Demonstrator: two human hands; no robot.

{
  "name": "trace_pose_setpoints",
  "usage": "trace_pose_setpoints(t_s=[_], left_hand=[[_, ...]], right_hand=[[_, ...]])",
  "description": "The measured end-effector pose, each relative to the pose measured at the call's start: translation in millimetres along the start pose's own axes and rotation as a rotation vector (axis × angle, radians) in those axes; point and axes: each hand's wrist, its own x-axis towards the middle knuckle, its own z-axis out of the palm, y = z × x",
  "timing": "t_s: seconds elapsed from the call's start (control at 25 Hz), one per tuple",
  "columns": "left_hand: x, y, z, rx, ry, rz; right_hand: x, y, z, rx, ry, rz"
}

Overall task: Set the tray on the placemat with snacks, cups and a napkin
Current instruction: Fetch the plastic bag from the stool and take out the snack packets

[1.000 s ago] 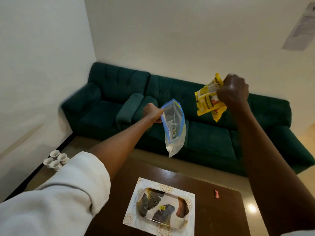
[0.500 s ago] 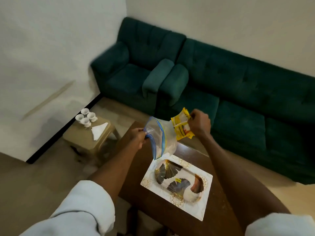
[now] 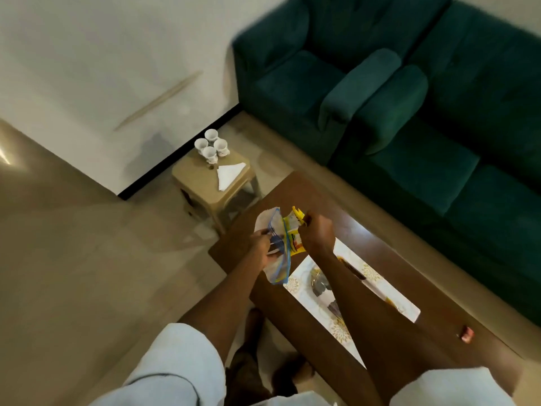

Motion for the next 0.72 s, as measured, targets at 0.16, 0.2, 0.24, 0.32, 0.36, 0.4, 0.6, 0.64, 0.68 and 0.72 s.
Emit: trace_pose_setpoints(t_s=[0.16,0.2,0.24,0.32,0.36,0.4,0.6,0.64,0.68,0.72], left_hand=[[25.2,1.8,-4.8,-0.187,-0.047,-0.026],[29.2,3.0,-7.3,-0.232,-0.058,-0.037],[32.5,3.3,-11.6,-0.266,-0.069,-0.04],[43.2,1.9,-20.8,-0.28,-0.061,-0.06],[50.5,-1.2,-24.9,-0.243,-0.03,-0.075],[56.9,-4.9,-29.5,-0.173,-0.003,-0.088],[63.6,-11.9,-49.3,0.35,0.043,-0.245],[60.2,-10.6,-48.6,0.435,0.052,-0.288],[56.1,-10.3,-42.6,0.501,0.04,-0.303],[49.9,-10.7,-29.6,0.532,-0.012,-0.281]], right_hand=[[21.2,22.4,-24.3,-0.011,0.144,0.089],[26.2,30.0,-34.4,-0.029,0.172,0.1],[29.4,38.2,-43.3,-0.052,0.187,0.104],[32.8,54.8,-56.3,-0.097,0.205,0.112],[31.9,62.9,-60.6,-0.123,0.21,0.112],[29.3,70.8,-64.4,-0.148,0.215,0.11],[8.8,105.3,-75.4,-0.163,0.292,0.118],[5.0,109.8,-75.7,-0.155,0.301,0.126],[2.1,112.9,-75.3,-0.143,0.305,0.135],[-0.9,114.8,-75.1,-0.13,0.305,0.147]])
